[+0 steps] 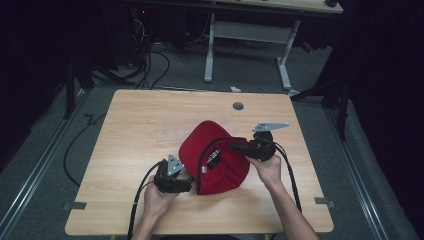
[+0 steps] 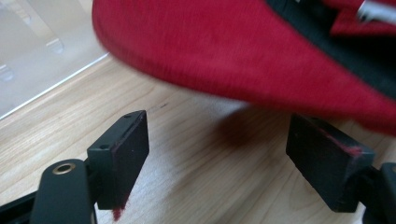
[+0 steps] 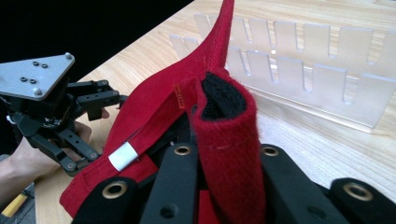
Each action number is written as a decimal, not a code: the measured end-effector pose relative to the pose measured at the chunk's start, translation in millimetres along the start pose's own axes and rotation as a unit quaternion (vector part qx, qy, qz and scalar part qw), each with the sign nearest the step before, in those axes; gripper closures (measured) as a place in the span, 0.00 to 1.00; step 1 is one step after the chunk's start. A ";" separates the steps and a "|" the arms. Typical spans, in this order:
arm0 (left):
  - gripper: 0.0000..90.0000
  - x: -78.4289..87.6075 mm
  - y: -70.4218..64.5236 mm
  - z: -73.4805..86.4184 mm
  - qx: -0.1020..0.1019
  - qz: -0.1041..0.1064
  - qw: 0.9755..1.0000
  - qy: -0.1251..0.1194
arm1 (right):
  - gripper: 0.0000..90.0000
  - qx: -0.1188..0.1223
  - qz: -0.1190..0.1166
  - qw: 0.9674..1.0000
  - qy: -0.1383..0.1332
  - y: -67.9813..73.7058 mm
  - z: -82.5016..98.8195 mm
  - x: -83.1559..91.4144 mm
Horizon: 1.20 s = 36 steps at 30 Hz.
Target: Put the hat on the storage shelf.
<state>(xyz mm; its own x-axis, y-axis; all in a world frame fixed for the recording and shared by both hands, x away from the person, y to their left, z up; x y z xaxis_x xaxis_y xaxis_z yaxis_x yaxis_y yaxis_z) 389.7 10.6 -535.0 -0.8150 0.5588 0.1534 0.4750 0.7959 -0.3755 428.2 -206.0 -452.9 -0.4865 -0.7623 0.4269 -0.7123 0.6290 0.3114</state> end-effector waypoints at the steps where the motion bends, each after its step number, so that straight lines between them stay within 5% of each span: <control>1: 0.24 0.1 -0.8 -0.9 0.002 0.001 1.000 -0.003 | 0.94 0.000 0.000 1.000 0.000 0.0 0.0 0.0; 36: 0.18 15.2 -8.9 -27.1 -0.017 0.000 0.999 -0.047 | 0.94 0.002 0.024 0.998 0.066 0.2 19.9 -8.4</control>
<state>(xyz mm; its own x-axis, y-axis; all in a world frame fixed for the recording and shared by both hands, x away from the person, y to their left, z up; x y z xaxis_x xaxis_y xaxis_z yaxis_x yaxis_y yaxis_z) 382.1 18.4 -504.5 -0.8415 0.5361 0.0663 0.4849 0.8038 -0.3447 422.1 -202.5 -473.2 -0.4488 -0.7050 0.5492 -0.6922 0.6629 0.2854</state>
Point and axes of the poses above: each handheld gripper's, and its own axes: x roughly backward along the jaws, z roughly out of its underside, y roughly to its left, the point moved 4 cm from there along -x, roughly forward along the jaws, and after that the axes turned 6 degrees about -y, right-handed, at the moved point
